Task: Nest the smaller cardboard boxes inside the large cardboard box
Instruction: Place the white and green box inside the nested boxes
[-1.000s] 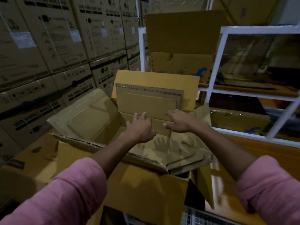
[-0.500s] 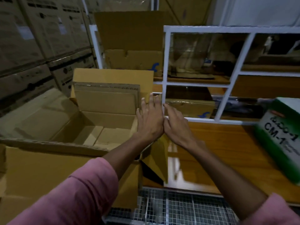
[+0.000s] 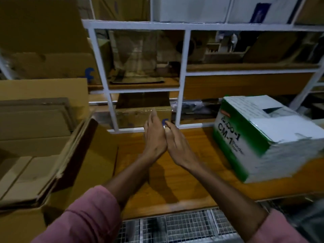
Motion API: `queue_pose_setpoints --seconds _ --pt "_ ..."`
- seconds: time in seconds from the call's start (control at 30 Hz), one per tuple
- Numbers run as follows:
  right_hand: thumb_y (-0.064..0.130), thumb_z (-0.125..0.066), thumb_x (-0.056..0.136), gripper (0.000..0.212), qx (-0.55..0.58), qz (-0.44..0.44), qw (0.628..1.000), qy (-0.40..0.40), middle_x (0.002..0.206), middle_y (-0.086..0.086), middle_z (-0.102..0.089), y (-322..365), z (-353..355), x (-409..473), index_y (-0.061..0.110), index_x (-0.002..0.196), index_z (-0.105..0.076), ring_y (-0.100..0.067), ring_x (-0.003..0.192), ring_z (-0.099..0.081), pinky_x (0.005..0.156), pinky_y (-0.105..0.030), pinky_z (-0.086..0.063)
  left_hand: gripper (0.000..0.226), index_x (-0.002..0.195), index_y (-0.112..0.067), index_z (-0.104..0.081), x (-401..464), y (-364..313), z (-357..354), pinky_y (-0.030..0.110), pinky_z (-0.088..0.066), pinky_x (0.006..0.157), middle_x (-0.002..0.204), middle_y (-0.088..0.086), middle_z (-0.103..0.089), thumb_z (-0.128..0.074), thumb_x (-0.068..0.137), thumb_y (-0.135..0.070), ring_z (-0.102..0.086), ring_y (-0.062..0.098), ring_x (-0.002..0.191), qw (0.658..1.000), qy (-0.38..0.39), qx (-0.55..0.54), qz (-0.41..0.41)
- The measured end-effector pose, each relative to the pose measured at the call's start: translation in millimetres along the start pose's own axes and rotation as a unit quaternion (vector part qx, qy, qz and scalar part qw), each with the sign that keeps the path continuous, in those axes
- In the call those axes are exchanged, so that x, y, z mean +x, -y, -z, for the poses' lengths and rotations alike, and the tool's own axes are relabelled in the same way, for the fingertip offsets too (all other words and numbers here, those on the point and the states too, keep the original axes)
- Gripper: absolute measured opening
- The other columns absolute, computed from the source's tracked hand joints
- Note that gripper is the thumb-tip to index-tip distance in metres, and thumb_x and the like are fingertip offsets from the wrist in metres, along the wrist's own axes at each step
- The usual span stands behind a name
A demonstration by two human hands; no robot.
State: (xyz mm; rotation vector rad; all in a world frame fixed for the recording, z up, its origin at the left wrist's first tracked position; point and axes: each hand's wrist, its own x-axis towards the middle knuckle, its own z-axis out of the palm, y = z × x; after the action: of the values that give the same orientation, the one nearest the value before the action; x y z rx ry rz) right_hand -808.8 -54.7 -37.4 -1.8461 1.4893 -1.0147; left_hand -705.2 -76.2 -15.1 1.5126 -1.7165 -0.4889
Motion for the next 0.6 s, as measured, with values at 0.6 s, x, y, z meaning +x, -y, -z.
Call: queue_pose_setpoints --seconds 0.6 --pt "0.068 -0.013 0.098 0.074 -0.146 -0.059 0.979 -0.13 0.142 -0.004 -0.055 -96 99 -3 0.023 0.144 -0.049 -0.02 0.127 -0.051 0.107 -0.048 -0.043 0.073 0.16 -0.012 -0.015 19 -53 -111 0.049 -0.021 0.123 0.167 0.009 -0.017 -0.054 0.099 -0.02 -0.014 0.03 0.153 0.984 0.14 0.053 -0.095"
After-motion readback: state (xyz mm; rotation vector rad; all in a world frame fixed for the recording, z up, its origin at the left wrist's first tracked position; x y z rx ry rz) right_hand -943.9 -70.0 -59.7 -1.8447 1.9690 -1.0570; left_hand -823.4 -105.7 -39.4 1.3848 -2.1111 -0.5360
